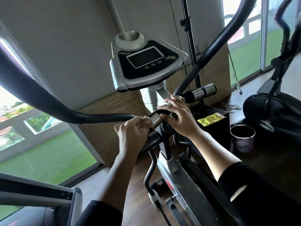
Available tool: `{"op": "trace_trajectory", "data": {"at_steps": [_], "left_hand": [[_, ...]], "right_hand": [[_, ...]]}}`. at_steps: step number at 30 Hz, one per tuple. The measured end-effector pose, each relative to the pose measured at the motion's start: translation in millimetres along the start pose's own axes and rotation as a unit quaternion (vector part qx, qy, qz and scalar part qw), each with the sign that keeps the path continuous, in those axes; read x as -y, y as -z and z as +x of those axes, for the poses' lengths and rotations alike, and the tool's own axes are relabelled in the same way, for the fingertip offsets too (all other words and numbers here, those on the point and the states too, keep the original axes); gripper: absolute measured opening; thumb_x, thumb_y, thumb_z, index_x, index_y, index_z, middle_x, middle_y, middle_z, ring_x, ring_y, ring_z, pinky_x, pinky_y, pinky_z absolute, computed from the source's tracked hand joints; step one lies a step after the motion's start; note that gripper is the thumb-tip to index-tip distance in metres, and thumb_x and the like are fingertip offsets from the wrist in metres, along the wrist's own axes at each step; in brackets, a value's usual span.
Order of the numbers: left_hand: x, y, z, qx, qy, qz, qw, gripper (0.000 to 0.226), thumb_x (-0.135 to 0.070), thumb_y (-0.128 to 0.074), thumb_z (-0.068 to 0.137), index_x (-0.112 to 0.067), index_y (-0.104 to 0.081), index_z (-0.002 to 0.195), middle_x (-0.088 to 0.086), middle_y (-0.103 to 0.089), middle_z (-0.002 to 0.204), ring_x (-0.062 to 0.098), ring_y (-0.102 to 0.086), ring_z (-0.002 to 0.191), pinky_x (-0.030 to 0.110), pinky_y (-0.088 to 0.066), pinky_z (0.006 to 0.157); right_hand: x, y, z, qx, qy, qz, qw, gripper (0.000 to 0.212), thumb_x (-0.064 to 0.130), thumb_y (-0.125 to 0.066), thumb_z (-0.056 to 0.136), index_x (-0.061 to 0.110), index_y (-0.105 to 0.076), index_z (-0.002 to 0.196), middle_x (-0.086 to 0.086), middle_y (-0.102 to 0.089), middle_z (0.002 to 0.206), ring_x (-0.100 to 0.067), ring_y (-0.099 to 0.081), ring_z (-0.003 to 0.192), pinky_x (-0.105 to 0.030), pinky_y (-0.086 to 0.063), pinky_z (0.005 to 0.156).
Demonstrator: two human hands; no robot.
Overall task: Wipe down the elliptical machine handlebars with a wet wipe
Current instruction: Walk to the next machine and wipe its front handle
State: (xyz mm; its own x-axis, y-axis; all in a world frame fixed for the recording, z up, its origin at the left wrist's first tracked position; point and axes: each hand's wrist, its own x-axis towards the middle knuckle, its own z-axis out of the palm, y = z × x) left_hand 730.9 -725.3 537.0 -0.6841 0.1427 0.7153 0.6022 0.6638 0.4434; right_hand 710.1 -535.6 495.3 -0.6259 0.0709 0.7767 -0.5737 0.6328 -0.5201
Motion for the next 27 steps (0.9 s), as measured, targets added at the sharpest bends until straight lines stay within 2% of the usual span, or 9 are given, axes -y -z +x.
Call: {"op": "trace_trajectory", "data": {"at_steps": [3, 5, 9, 15, 20, 23, 25, 27], "left_hand": [[-14, -6, 17, 0.021, 0.013, -0.004, 1.000, 0.012, -0.042, -0.069, 0.080, -0.035, -0.073, 0.090, -0.015, -0.074, 0.081, 0.009, -0.069, 0.081, 0.049, -0.049, 0.088], [-10, -4, 21, 0.035, 0.009, 0.026, 0.999, 0.019, -0.047, -0.065, 0.079, -0.034, -0.074, 0.089, -0.012, -0.075, 0.084, 0.011, -0.069, 0.086, 0.047, -0.048, 0.090], [10, 9, 18, 0.058, 0.022, 0.036, 0.997, 0.026, -0.053, -0.062, 0.073, -0.041, -0.070, 0.094, -0.016, -0.074, 0.086, 0.006, -0.068, 0.088, 0.047, -0.046, 0.092], [-10, -5, 27, 0.060, 0.033, -0.001, 0.998, 0.012, -0.041, -0.069, 0.081, -0.039, -0.072, 0.093, -0.020, -0.073, 0.088, 0.005, -0.067, 0.092, 0.048, -0.044, 0.095], [6, 12, 5, 0.045, 0.007, 0.044, 0.998, 0.021, -0.046, -0.069, 0.078, -0.038, -0.073, 0.096, -0.020, -0.072, 0.093, 0.004, -0.065, 0.089, 0.048, -0.040, 0.093], [16, 22, -12, 0.012, -0.009, 0.013, 1.000, 0.023, -0.044, -0.067, 0.073, -0.037, -0.071, 0.095, -0.022, -0.070, 0.096, 0.004, -0.065, 0.092, 0.052, -0.047, 0.086], [22, 23, -22, -0.004, -0.007, 0.010, 1.000, 0.025, -0.043, -0.065, 0.074, -0.036, -0.068, 0.099, -0.018, -0.069, 0.097, 0.007, -0.065, 0.095, 0.051, -0.049, 0.085], [25, 23, -32, -0.032, -0.014, 0.017, 0.999, 0.021, -0.034, -0.072, 0.075, -0.032, -0.071, 0.096, -0.015, -0.069, 0.099, 0.009, -0.064, 0.098, 0.050, -0.050, 0.085]], "right_hand": [[1, 1, 1, 0.001, -0.006, 0.001, 1.000, 0.045, 0.055, -0.049, 0.087, 0.030, -0.064, 0.120, -0.002, -0.051, 0.139, -0.019, -0.028, 0.140, -0.046, -0.023, 0.116], [1, 1, 2, -0.004, 0.000, 0.002, 1.000, 0.043, 0.054, -0.050, 0.087, 0.029, -0.066, 0.119, -0.001, -0.053, 0.136, -0.018, -0.029, 0.139, -0.045, -0.022, 0.116], [-3, -4, 2, -0.029, 0.028, 0.000, 0.999, 0.039, 0.050, -0.055, 0.087, 0.026, -0.068, 0.115, -0.004, -0.058, 0.129, -0.020, -0.036, 0.135, -0.052, -0.026, 0.113], [4, 1, 2, -0.002, 0.005, -0.023, 1.000, 0.043, 0.055, -0.049, 0.088, 0.030, -0.065, 0.120, -0.007, -0.053, 0.138, -0.023, -0.030, 0.141, -0.054, -0.022, 0.114], [8, 2, 0, 0.024, -0.004, -0.050, 0.998, 0.044, 0.052, -0.049, 0.090, 0.028, -0.062, 0.125, -0.007, -0.044, 0.147, -0.023, -0.024, 0.144, -0.045, -0.014, 0.120], [15, 2, -3, 0.023, -0.013, -0.062, 0.998, 0.034, 0.034, -0.061, 0.091, 0.025, -0.062, 0.124, -0.007, -0.045, 0.146, -0.027, -0.026, 0.144, -0.041, -0.019, 0.118], [24, 2, -10, 0.017, -0.012, -0.084, 0.996, 0.033, 0.033, -0.061, 0.091, 0.022, -0.063, 0.123, -0.007, -0.050, 0.141, -0.027, -0.035, 0.139, -0.043, -0.030, 0.115], [34, 2, -20, -0.005, -0.002, -0.111, 0.994, 0.032, 0.033, -0.061, 0.090, 0.019, -0.065, 0.118, -0.007, -0.057, 0.131, -0.026, -0.046, 0.128, -0.043, -0.040, 0.106]]}}
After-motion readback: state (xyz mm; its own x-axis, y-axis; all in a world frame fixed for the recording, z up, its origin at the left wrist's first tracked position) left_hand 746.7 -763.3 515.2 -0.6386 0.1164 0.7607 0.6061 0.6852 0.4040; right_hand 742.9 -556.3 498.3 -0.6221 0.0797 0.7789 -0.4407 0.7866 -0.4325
